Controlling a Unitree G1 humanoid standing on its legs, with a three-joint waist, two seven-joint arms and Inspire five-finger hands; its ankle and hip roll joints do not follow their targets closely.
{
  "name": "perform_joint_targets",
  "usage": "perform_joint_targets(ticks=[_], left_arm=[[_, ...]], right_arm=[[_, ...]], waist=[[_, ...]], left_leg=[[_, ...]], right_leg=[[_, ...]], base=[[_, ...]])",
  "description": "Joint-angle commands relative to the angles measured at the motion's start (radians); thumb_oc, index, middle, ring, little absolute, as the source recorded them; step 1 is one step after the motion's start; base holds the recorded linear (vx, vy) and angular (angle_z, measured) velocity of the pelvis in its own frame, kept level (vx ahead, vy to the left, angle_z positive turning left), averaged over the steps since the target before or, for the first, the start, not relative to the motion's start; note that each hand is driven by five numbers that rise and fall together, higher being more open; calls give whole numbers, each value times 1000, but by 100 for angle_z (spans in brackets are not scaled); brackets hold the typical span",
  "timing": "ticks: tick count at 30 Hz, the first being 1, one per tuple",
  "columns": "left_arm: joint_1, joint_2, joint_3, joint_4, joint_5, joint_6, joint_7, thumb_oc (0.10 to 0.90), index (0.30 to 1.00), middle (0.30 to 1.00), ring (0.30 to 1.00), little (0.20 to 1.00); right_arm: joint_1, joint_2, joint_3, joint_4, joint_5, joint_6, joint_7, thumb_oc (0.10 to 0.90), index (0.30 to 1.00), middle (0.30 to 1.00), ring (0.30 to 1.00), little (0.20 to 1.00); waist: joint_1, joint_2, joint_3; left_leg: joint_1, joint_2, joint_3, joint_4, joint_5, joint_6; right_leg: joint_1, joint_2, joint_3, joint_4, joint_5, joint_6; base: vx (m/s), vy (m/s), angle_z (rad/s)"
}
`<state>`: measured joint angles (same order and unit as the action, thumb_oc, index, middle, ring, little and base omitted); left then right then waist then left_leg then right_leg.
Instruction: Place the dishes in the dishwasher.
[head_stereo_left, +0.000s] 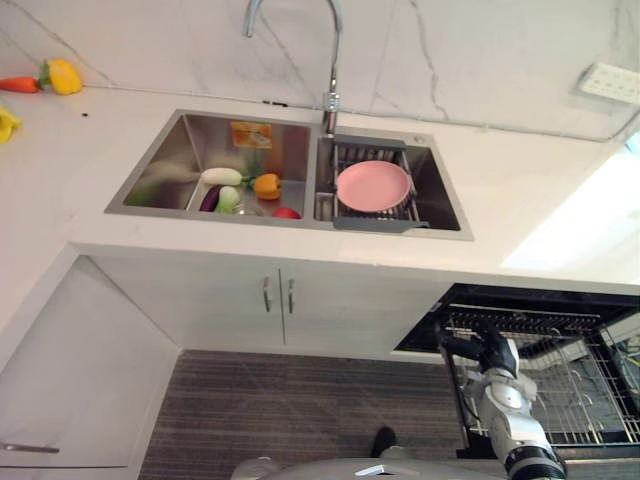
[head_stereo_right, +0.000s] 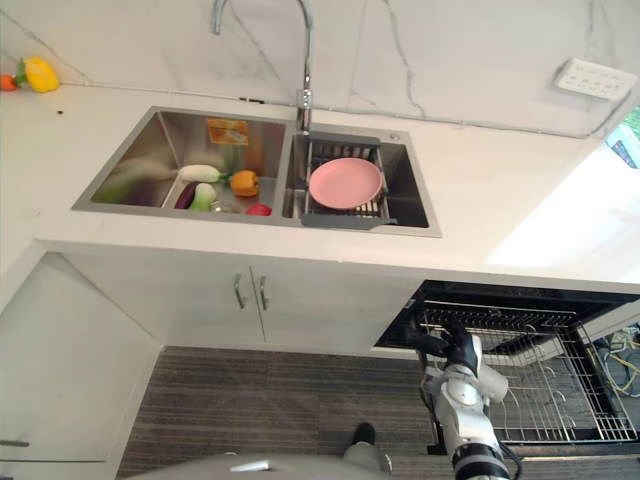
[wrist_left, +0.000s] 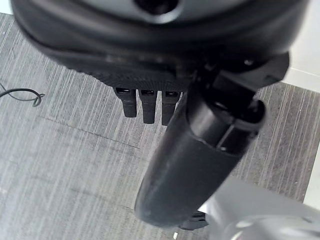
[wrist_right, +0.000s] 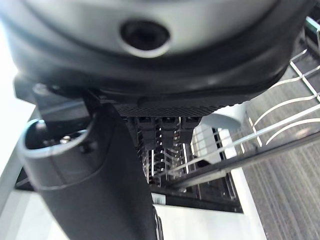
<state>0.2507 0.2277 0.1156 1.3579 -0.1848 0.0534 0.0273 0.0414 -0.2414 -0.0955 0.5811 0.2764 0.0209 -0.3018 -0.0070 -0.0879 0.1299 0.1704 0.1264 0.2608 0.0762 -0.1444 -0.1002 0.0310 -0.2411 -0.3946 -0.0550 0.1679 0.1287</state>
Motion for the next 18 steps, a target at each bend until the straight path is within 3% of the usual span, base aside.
perform_joint_targets(ticks=[1, 9, 12, 13, 18], left_arm=[[-66, -24, -19, -13, 53, -20, 33, 800, 900, 900, 900, 900], [-123, -47, -76, -57, 102, -25, 53, 800, 900, 900, 900, 900], [-146, -56, -107, -99, 93, -31, 56, 800, 900, 900, 900, 900], [-154, -59, -120, -123, 91, -34, 54, 800, 900, 900, 900, 900], [-160, -66, -144, -149, 95, -37, 51, 800, 900, 900, 900, 900]], right_arm=[[-83, -104, -67, -118, -19, -84, -16, 800, 900, 900, 900, 900], [5, -84, -62, -281, -10, -104, 9, 800, 900, 900, 900, 900], [24, -68, -82, -373, 31, -135, 9, 800, 900, 900, 900, 900], [43, -59, -106, -475, 38, -165, 15, 800, 900, 900, 900, 900], [58, -48, -141, -624, 28, -220, 12, 800, 900, 900, 900, 900]], waist=[[2, 79, 9], [-41, 86, -12], [-67, 94, -11], [-84, 99, -10], [-102, 106, -9]], left_leg=[[50, -2, -21, -60, -12, 48], [85, 31, 22, -72, -7, 25], [92, 36, 42, -70, -11, 22], [97, 34, 52, -76, -12, 22], [100, 30, 57, -86, -12, 23]], right_leg=[[-39, -9, 18, -13, -29, 54], [-33, 21, 37, -28, -41, 52], [-38, 30, 45, -29, -43, 53], [-44, 32, 54, -28, -42, 54], [-53, 30, 62, -23, -38, 58]], base=[[129, -38, -29], [90, -34, -25], [58, 4, -7], [63, 35, -23], [44, 38, -9]])
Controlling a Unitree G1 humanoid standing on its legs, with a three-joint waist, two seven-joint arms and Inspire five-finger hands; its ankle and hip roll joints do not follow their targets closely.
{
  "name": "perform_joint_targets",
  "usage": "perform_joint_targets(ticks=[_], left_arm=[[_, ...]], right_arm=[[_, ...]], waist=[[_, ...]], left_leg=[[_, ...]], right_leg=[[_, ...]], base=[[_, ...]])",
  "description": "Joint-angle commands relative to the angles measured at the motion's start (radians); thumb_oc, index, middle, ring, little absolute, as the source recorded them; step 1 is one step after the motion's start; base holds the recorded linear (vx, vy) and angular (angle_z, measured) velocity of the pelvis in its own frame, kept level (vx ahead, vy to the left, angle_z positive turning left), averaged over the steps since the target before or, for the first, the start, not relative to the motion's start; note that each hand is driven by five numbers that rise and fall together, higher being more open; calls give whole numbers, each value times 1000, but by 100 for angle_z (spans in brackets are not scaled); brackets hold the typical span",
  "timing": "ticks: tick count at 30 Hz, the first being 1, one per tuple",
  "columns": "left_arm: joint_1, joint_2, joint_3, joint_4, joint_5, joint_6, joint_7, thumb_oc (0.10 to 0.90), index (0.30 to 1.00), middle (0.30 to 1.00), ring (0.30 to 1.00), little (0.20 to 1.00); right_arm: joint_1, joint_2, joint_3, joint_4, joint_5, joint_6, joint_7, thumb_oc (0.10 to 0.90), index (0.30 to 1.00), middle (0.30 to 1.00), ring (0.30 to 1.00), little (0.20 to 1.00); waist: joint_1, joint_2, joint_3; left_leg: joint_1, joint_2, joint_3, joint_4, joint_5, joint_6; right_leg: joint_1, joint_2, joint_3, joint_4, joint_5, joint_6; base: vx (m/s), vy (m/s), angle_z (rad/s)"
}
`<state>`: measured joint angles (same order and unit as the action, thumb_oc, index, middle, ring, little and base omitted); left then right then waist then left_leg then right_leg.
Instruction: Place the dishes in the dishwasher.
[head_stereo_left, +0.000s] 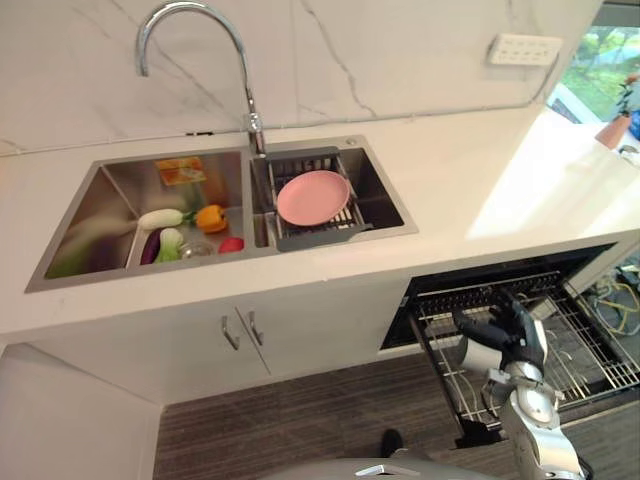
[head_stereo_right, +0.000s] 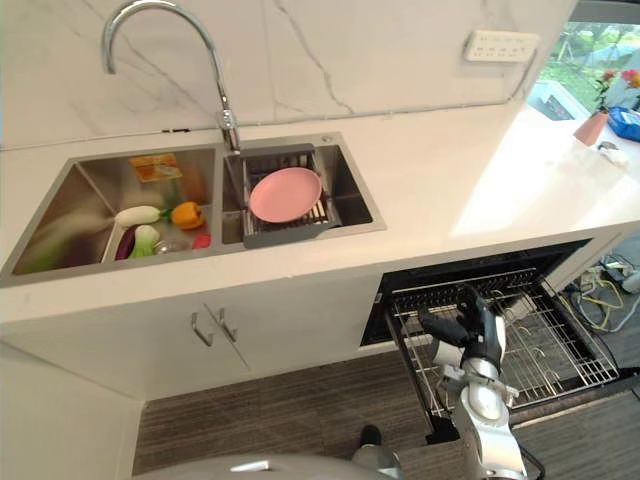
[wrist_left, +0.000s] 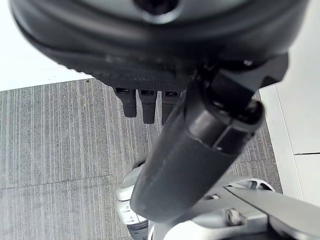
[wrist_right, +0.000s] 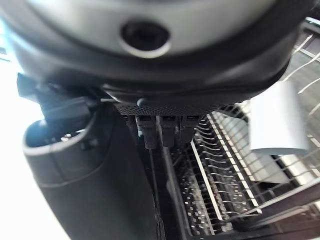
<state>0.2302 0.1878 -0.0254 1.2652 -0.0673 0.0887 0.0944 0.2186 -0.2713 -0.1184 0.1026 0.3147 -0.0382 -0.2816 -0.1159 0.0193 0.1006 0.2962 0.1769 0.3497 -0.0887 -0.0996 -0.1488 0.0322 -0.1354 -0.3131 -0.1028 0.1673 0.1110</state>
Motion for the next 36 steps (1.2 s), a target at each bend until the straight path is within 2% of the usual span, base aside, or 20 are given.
perform_joint_targets(ticks=[1, 5, 10, 12, 13, 16, 17, 20, 23, 30, 36], left_arm=[[-138, -33, -13, -61, -10, -75, -21, 800, 900, 900, 900, 900], [-132, -39, -29, -54, 26, -80, -26, 800, 900, 900, 900, 900], [-128, -29, -26, -39, 55, -76, -28, 800, 900, 900, 900, 900], [-119, -15, -27, -22, 88, -74, -41, 800, 900, 900, 900, 900], [-117, 5, -36, -1, 164, -71, -30, 800, 900, 900, 900, 900], [-110, 33, -33, 18, 213, -68, 0, 800, 900, 900, 900, 900], [-111, 31, -31, 18, 213, -68, 0, 800, 900, 900, 900, 900], [-98, 43, 8, 75, 182, -58, 3, 800, 900, 900, 900, 900], [-108, 56, 37, 127, 172, -43, -6, 800, 900, 900, 900, 900], [-126, 55, 30, 135, 170, -38, -6, 800, 900, 900, 900, 900], [-125, 58, -5, 124, 171, -44, -11, 800, 900, 900, 900, 900]], right_arm=[[-121, -23, -135, -249, -57, -188, -8, 800, 900, 900, 900, 900], [-154, -54, -145, -368, -177, -218, -26, 800, 900, 900, 900, 900], [-200, -126, -88, -362, -242, -192, 5, 800, 900, 900, 900, 900], [-239, -226, -47, -331, -301, -164, 54, 800, 900, 900, 900, 900], [-294, -311, -24, -283, -348, -153, 75, 800, 900, 900, 900, 900], [-368, -436, 15, -196, -402, -155, 71, 800, 900, 900, 900, 900], [-373, -438, 18, -191, -402, -157, 69, 800, 900, 900, 900, 900], [-442, -529, 59, -97, -459, -142, 57, 800, 900, 900, 900, 900], [-512, -583, 121, -10, -486, -116, 65, 800, 900, 900, 900, 900], [-573, -635, 189, 64, -517, -101, 77, 800, 900, 900, 900, 900], [-654, -645, 288, 140, -523, -98, 95, 800, 900, 900, 900, 900]], waist=[[-2, 5, 21], [3, 11, 18], [24, 5, 16], [53, -6, 11], [73, -14, 8], [109, -29, 5], [106, -28, 5], [140, -41, 3], [166, -55, -1], [184, -67, -6], [194, -69, -7]], left_leg=[[-24, -26, -30, 71, -57, 73], [-22, -32, -40, 59, -61, 77], [-29, -34, -65, 56, -58, 78], [-33, -34, -84, 45, -49, 74], [-36, -32, -101, 32, -39, 70], [-45, -29, -124, 17, -22, 64], [-45, -29, -126, 16, -22, 64], [-64, -24, -151, 11, -7, 55], [-96, -16, -185, 5, 12, 42], [-117, -7, -204, 2, 23, 34], [-129, -2, -203, 1, 29, 29]], right_leg=[[-57, -78, -16, 27, -37, 78], [-55, -84, -14, 30, -39, 80], [-47, -91, -18, 31, -44, 78], [-34, -94, -32, 32, -50, 75], [-23, -93, -46, 31, -57, 72], [-8, -94, -71, 29, -64, 70], [-8, -94, -73, 29, -64, 70], [3, -96, -101, 29, -70, 67], [15, -97, -141, 28, -83, 62], [26, -92, -160, 25, -96, 60], [23, -86, -158, 21, -101, 60]], base=[[46, 62, -2], [54, 50, 0], [28, 13, 10], [43, -19, 26], [45, -31, 45], [23, -36, 45], [12, -34, 30], [22, -39, 31], [26, -53, 38], [26, -35, 24], [8, -11, 2]])
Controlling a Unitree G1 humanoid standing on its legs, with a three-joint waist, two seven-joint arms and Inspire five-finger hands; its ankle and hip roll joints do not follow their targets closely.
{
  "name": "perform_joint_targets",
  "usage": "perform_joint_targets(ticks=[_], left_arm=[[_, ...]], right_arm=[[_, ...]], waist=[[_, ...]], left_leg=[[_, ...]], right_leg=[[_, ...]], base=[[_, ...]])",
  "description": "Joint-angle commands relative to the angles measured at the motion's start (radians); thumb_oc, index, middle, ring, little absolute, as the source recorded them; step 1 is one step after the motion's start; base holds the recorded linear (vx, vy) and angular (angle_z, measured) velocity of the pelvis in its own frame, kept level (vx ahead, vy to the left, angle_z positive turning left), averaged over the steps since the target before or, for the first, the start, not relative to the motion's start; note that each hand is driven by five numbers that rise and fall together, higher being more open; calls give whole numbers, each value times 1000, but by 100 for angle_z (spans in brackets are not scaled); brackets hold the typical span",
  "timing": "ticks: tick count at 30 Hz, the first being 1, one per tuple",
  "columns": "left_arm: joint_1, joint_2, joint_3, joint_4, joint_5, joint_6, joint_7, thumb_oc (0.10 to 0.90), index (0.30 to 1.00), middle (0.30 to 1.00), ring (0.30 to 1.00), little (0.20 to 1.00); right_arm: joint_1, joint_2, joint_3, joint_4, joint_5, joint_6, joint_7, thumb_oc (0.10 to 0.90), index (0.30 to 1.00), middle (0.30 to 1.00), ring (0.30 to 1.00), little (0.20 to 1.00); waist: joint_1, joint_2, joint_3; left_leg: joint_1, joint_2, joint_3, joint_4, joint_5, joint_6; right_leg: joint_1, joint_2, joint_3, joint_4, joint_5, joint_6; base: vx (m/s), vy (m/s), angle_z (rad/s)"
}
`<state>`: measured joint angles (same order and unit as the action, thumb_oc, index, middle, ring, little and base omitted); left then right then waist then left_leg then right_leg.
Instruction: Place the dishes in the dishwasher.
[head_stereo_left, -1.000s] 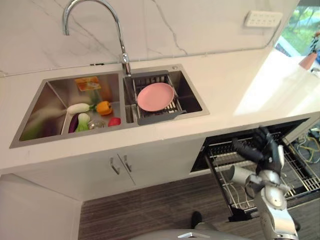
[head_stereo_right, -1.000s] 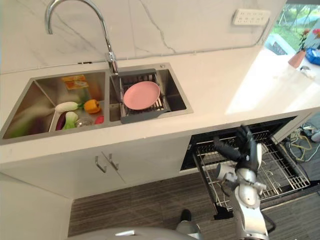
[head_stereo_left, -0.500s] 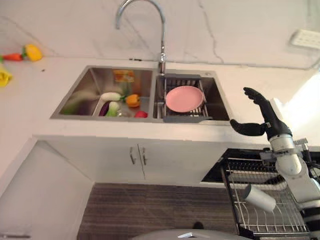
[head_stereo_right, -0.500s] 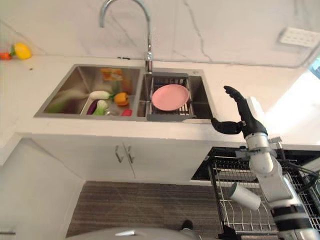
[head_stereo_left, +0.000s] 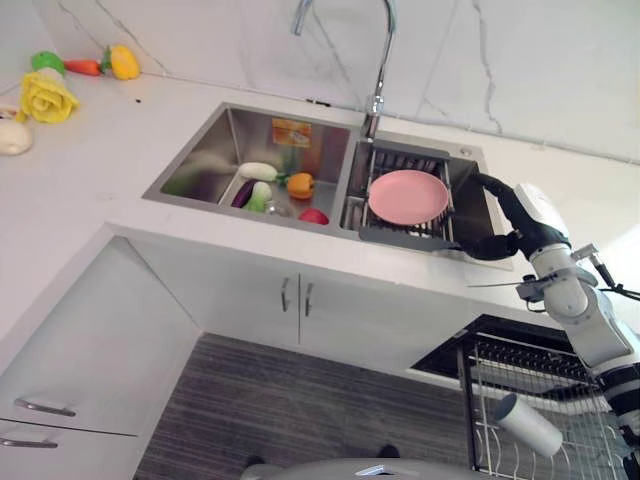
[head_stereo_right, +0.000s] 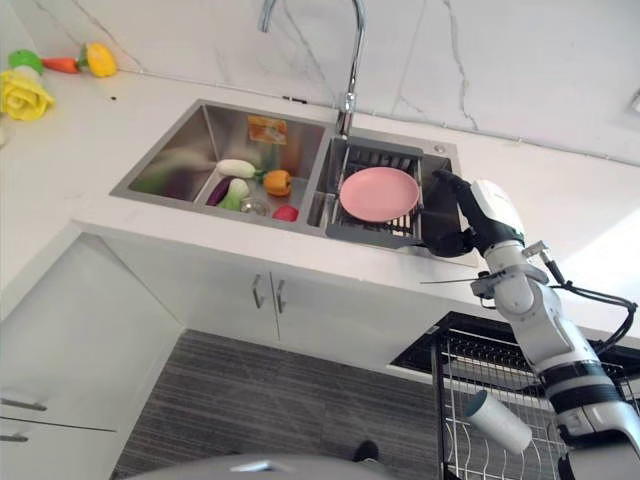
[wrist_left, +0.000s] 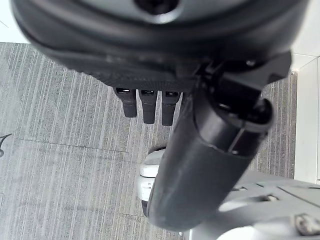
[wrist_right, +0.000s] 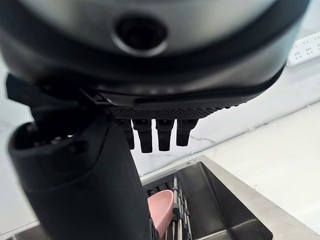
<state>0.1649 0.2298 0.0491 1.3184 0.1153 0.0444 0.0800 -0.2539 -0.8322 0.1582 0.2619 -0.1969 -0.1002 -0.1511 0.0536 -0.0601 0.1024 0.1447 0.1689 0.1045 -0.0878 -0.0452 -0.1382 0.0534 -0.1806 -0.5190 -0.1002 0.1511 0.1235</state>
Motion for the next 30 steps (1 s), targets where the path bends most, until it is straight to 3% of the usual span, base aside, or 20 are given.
perform_joint_targets(ticks=[1, 7, 24, 30], left_arm=[[-59, 17, -88, 66, -14, -2, 4, 800, 900, 900, 900, 900], [-55, 20, -99, 70, -25, -3, 5, 800, 900, 900, 900, 900], [-61, 20, -126, 58, -47, -15, 20, 800, 900, 900, 900, 900], [-66, 22, -145, 48, -57, -22, 25, 800, 900, 900, 900, 900]], right_arm=[[-215, -88, 47, 1, -15, -31, -31, 800, 900, 900, 900, 900], [-294, -81, 120, 75, -39, -9, -39, 800, 900, 900, 900, 900], [-351, -55, 167, 149, -84, 16, -76, 800, 900, 900, 900, 900], [-404, -67, 231, 197, -128, 24, -77, 800, 900, 900, 900, 900]], waist=[[28, 10, -9], [31, 15, -5], [47, 24, 15], [56, 23, 28]], left_leg=[[18, 8, 44, 1, -23, 16], [10, 13, 44, 1, -18, 12], [-23, 13, 20, 1, -9, 11], [-42, 16, 2, 1, -1, 7]], right_leg=[[-1, -39, 49, 17, -86, 48], [-3, -34, 51, 13, -89, 47], [-17, -36, 40, 13, -90, 48], [-21, -35, 30, 14, -94, 45]], base=[[0, 0, 0], [0, 0, 0], [0, 0, 0], [8, -7, 5]])
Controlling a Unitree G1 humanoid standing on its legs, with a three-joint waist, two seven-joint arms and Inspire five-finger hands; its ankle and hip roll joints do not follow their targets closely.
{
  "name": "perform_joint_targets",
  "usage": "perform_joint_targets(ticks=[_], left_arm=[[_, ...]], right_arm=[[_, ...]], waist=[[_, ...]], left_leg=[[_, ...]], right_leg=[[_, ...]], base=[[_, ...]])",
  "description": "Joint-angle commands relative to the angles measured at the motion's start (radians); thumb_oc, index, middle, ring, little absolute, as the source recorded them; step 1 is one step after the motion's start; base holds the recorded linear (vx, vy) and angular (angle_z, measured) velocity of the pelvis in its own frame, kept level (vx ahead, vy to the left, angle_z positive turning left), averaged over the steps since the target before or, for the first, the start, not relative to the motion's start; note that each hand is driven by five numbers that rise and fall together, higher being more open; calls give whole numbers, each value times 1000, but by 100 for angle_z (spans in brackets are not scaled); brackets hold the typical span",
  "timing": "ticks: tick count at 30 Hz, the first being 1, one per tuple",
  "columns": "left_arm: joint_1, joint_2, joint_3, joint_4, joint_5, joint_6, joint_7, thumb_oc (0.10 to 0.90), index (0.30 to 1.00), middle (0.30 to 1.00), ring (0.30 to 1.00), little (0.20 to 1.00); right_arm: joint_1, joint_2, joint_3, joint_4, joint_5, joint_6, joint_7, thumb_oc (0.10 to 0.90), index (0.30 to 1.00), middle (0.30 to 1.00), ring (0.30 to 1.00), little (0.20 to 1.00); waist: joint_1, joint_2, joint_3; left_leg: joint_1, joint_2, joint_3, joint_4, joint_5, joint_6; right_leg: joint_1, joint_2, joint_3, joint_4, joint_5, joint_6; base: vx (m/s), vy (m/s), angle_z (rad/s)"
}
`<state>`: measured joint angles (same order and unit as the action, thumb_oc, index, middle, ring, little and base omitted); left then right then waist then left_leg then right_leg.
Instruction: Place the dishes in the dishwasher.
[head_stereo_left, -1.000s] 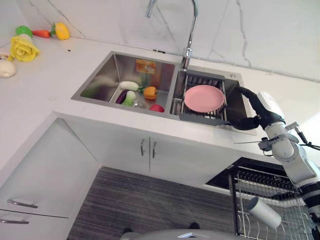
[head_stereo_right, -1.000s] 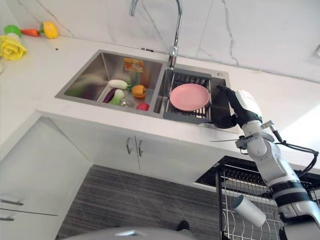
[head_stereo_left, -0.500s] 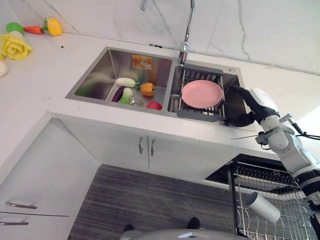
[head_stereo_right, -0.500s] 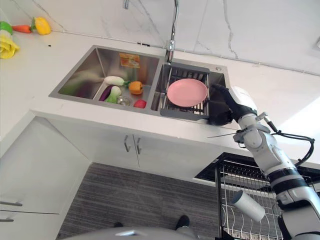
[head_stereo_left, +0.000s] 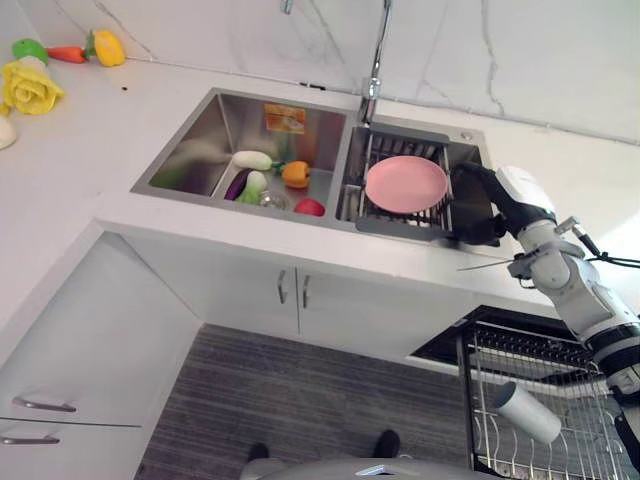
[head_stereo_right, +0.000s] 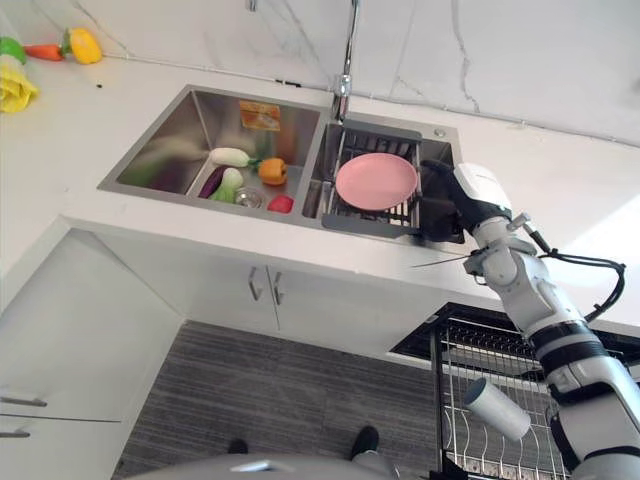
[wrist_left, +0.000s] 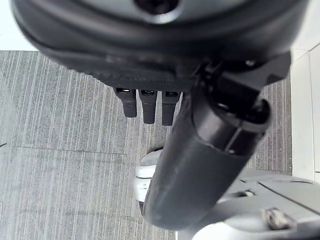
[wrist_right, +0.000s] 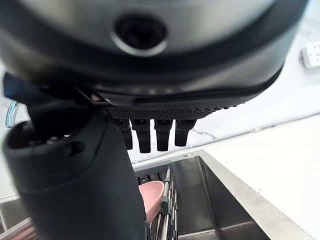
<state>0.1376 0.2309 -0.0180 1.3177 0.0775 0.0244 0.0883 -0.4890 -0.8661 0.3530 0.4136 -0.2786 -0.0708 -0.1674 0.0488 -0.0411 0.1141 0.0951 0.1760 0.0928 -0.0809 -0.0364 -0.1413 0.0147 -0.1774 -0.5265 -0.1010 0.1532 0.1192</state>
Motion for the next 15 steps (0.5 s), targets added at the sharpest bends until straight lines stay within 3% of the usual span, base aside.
perform_joint_targets(ticks=[1, 15], left_arm=[[-39, 20, -78, 49, -20, -2, 17, 800, 900, 900, 900, 900], [-42, 17, -94, 45, -32, -11, 20, 800, 900, 900, 900, 900]], right_arm=[[-171, -33, 37, 46, -47, -6, -61, 800, 900, 900, 900, 900], [-251, -26, 166, 127, -146, 1, -52, 800, 900, 900, 900, 900]], waist=[[60, 4, 16], [75, -5, 21]], left_leg=[[7, 9, 13, -6, -10, 10], [-2, 21, 2, -6, -5, 1]], right_leg=[[18, -38, 37, 15, -96, 50], [19, -31, 27, 14, -102, 48]], base=[[9, -5, 15], [5, -4, 3]])
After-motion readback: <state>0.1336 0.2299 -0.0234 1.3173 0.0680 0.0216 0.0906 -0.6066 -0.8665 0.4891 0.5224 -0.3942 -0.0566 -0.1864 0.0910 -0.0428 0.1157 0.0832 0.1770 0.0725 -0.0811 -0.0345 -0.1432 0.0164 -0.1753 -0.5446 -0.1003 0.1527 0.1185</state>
